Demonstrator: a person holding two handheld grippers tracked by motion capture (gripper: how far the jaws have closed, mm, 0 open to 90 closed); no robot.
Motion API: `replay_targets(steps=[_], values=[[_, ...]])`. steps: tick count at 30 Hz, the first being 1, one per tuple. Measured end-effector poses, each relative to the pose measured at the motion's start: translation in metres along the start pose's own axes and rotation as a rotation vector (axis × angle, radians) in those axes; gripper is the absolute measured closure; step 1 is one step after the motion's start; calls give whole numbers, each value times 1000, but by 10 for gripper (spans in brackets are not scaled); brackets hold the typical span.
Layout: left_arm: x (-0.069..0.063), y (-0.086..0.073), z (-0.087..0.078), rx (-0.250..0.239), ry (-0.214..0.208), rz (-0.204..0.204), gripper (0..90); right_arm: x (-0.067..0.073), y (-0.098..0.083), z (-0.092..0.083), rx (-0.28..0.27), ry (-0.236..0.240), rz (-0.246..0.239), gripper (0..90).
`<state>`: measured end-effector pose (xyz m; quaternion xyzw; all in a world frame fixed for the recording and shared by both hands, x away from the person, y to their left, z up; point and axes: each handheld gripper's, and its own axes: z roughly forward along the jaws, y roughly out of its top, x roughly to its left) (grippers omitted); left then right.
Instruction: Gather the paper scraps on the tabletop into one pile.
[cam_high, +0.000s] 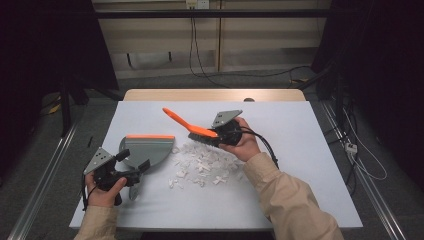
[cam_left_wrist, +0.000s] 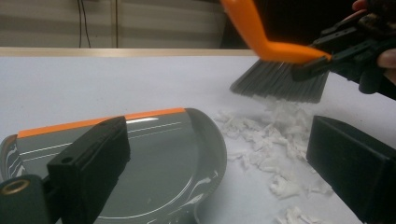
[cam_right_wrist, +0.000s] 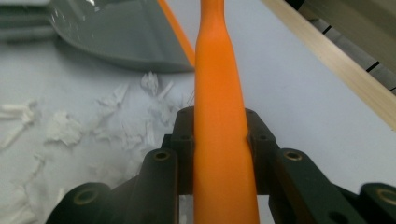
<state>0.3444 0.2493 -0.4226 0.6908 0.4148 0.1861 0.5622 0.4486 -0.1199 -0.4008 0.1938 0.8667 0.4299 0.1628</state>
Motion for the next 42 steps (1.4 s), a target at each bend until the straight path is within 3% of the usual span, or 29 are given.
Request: replay_targets(steps=[4, 11, 19, 23, 25, 36, 42], values=[[0, 0, 0, 2, -5, 0, 60, 1, 3, -10, -9, -28, 15, 716], [-1, -1, 1, 6, -18, 5, 60, 7, 4, -22, -30, -58, 84, 716], [-3, 0, 1, 4, -21, 10, 60, 27, -1, -35, -79, -86, 267, 716], [-5, 0, 1, -1, -17, 8, 60, 39, -5, -37, -133, -51, 354, 716], [-5, 0, 1, -1, -17, 7, 60, 46, -4, -35, -119, -74, 359, 716], [-4, -2, 2, 11, -11, 15, 60, 71, -10, -23, -156, -16, 463, 716], [-4, -2, 2, 14, -5, 21, 60, 84, -15, -14, -177, 61, 543, 716]])
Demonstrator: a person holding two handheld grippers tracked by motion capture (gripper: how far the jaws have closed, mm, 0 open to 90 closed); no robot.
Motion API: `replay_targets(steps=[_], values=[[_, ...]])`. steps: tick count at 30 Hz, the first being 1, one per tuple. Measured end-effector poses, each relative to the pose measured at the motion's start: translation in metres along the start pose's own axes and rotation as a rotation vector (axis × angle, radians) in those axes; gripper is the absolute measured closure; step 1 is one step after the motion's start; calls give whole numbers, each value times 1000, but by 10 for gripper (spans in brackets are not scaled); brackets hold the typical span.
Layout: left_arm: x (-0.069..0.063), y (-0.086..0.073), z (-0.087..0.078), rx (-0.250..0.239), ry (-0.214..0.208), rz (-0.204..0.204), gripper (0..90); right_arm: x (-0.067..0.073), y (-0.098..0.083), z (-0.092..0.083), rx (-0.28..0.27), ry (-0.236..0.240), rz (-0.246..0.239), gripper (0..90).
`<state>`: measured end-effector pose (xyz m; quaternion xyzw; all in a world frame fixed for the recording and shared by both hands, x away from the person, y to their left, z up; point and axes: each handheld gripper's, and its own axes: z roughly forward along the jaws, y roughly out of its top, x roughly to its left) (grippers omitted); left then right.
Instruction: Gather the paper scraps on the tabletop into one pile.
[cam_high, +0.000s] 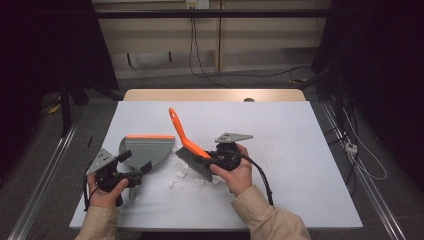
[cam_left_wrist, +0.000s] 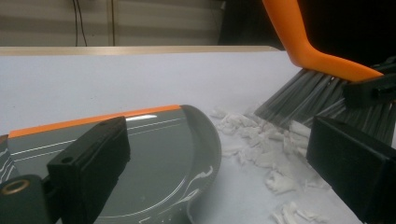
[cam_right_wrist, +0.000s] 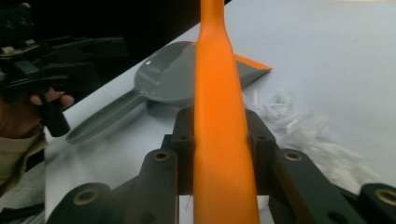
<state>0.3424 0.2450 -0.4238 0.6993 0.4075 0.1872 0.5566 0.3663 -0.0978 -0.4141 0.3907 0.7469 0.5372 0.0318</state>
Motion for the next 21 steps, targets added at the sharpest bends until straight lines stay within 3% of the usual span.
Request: replay_targets(steps=[6, 16, 21], values=[[0, 0, 0, 0, 2, 4, 60, 12, -8, 11, 44, 57, 33, 716], [1, 0, 0, 3, 7, 7, 60, 30, -20, 31, 112, 124, 48, 716], [0, 0, 1, 1, 3, 2, 60, 32, -25, 39, 160, 124, 43, 716]])
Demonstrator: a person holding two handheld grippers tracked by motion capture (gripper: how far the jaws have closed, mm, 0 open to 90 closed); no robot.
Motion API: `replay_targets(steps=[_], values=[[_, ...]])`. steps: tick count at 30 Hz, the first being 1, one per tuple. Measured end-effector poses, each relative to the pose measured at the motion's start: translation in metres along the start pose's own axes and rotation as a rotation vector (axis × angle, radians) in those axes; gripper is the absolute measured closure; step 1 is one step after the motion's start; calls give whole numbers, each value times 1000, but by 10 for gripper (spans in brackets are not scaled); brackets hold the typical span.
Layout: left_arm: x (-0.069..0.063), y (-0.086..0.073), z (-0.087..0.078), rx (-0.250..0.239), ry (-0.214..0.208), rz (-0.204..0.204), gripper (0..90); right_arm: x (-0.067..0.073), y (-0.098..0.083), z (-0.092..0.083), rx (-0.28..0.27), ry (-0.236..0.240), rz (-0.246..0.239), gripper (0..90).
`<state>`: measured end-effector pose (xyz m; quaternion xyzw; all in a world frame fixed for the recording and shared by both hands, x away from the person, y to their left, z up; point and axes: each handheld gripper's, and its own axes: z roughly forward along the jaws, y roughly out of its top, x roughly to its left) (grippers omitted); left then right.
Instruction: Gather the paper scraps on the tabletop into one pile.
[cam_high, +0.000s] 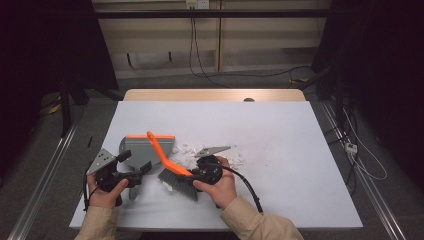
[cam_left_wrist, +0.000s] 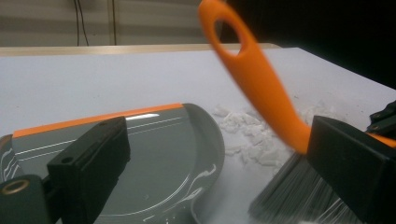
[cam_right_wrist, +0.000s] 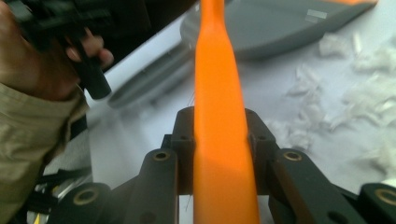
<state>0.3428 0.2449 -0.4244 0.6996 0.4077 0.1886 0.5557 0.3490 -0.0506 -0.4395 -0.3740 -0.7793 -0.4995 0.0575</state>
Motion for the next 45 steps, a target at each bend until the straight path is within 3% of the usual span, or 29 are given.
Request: replay_targets(steps=[8, 30, 34, 36, 41, 45], values=[[1, 0, -1, 2, 4, 3, 60, -10, 2, 1, 31, -65, 26, 716], [-2, -1, 2, 8, -2, 9, 60, -34, 5, -30, -16, -225, 44, 715], [-2, -1, 2, 12, -3, 16, 60, -37, 8, -39, -50, -253, 34, 716], [-2, -1, 3, 9, -6, 10, 60, -37, 10, -44, -86, -237, 34, 715], [-2, -1, 3, 10, -6, 12, 60, -31, 17, -53, -139, -277, 2, 715], [-1, 0, 2, 8, -3, 13, 61, -24, 18, -48, -155, -251, 13, 715]])
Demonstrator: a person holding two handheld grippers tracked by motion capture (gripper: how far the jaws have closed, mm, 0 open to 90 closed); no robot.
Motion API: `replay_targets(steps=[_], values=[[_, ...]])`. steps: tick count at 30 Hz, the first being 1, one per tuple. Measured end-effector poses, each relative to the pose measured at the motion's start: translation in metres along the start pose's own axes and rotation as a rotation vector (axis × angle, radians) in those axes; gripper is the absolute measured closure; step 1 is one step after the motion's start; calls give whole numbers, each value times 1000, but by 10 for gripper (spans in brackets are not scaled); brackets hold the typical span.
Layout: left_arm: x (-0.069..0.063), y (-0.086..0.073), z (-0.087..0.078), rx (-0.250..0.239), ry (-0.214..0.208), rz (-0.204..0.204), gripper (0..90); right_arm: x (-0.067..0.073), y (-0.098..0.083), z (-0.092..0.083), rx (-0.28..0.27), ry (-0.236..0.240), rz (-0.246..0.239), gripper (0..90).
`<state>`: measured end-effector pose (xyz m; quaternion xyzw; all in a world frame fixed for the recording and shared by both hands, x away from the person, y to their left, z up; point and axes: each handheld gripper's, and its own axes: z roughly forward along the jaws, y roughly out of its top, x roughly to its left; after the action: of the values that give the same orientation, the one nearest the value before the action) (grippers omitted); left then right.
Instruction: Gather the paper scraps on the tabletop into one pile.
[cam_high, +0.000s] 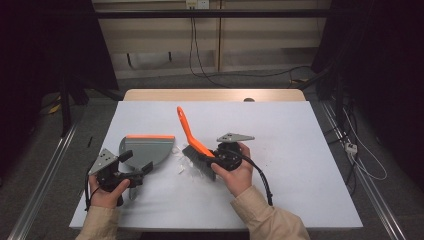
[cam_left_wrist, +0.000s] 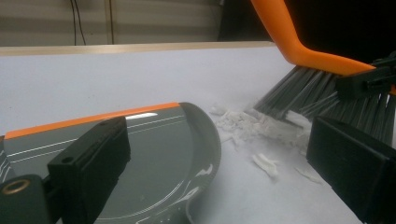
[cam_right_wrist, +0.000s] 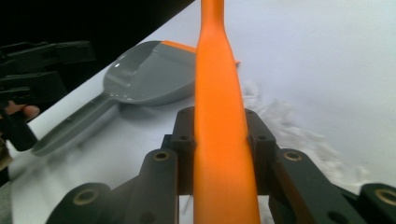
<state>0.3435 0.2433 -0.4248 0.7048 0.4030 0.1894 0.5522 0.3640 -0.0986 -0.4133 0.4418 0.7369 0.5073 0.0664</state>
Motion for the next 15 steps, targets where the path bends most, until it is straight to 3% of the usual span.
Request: replay_targets(steps=[7, 10, 12, 14, 15], values=[[0, 1, -1, -4, 0, 0, 60, 24, -7, 29, 45, 68, 2, 715], [0, 0, -1, -9, -1, -8, 60, 28, -13, 40, 98, 54, -12, 716], [1, 0, -1, -3, -1, -1, 60, 25, -16, 42, 110, 9, -42, 716], [1, 0, -1, -2, -1, 0, 60, 17, -15, 40, 117, 15, -5, 715], [1, 0, -1, -2, 0, 3, 61, 13, -15, 38, 114, -5, -1, 716]])
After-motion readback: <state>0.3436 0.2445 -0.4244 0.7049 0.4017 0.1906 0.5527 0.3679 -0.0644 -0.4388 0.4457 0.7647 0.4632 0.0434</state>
